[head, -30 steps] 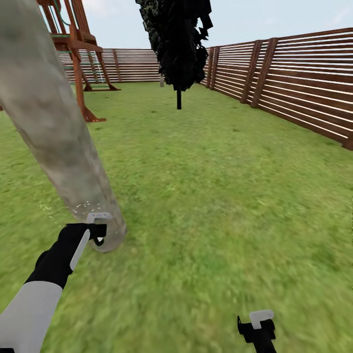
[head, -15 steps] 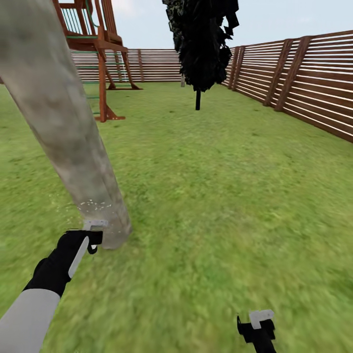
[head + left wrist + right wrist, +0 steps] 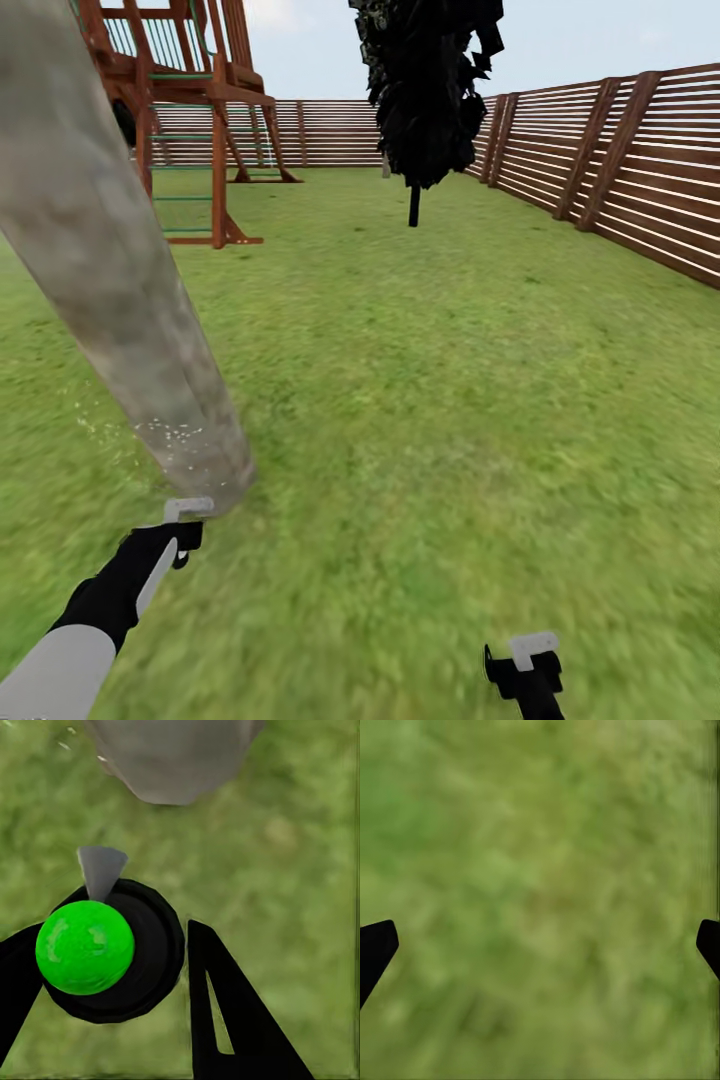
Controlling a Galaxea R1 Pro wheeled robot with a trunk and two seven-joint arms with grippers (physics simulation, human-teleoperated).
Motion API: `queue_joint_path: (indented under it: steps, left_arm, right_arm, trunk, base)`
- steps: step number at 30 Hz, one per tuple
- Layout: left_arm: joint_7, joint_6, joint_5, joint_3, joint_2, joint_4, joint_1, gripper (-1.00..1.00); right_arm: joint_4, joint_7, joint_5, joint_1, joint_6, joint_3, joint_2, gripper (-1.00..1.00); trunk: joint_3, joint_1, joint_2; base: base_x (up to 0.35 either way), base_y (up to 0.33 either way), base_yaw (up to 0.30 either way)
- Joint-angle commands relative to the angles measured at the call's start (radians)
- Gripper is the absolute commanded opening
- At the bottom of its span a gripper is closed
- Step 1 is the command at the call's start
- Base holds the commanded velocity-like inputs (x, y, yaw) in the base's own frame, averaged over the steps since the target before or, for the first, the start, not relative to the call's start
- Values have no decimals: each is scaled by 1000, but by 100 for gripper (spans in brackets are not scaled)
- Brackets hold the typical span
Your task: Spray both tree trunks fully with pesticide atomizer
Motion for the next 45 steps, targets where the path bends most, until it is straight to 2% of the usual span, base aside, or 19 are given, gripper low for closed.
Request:
queue_joint_path:
  steps: [1,2,5,6,10,20,36,45]
  left_arm:
    - [7,4,10,2,1,9,0,-100]
    - [7,4,9,12,3,13,0,-100]
    - [6,1,2,77,5,19,0,-100]
    - [5,1,0,80,3,19,0,-100]
    - [2,1,1,79,-8,18,8,-100]
    - [4,1,2,80,-13,20,10,-100]
    - [4,1,1,80,-11,18,10,-100]
    - [5,1,1,81,-11,18,10,-100]
  right_arm:
    - [1,-2,10,-1,-3,-8,0,100]
    - [0,-2,10,-1,-3,-8,0,100]
    - [0,-4,9,-1,-3,-8,1,100]
    - [0,-4,9,-1,-3,-8,1,100]
    - [0,-4,9,-1,-3,-8,1,100]
    - [1,-4,9,-1,-3,-8,1,100]
    - [1,-4,9,-1,-3,-8,1,100]
    - [1,-4,9,-1,-3,-8,1,100]
  trunk:
    - [-1,0,0]
    - [-1,0,0]
    - [-1,0,0]
    - [-1,0,0]
    - [-1,0,0]
    - [-1,0,0]
    - [-1,0,0]
    - [-1,0,0]
  base:
    - [163,-255,0]
    - [160,-255,0]
    - [148,-255,88]
    - [139,-255,244]
    - [123,-255,270]
    - [191,-229,268]
    - [59,-257,15]
    - [2,-274,256]
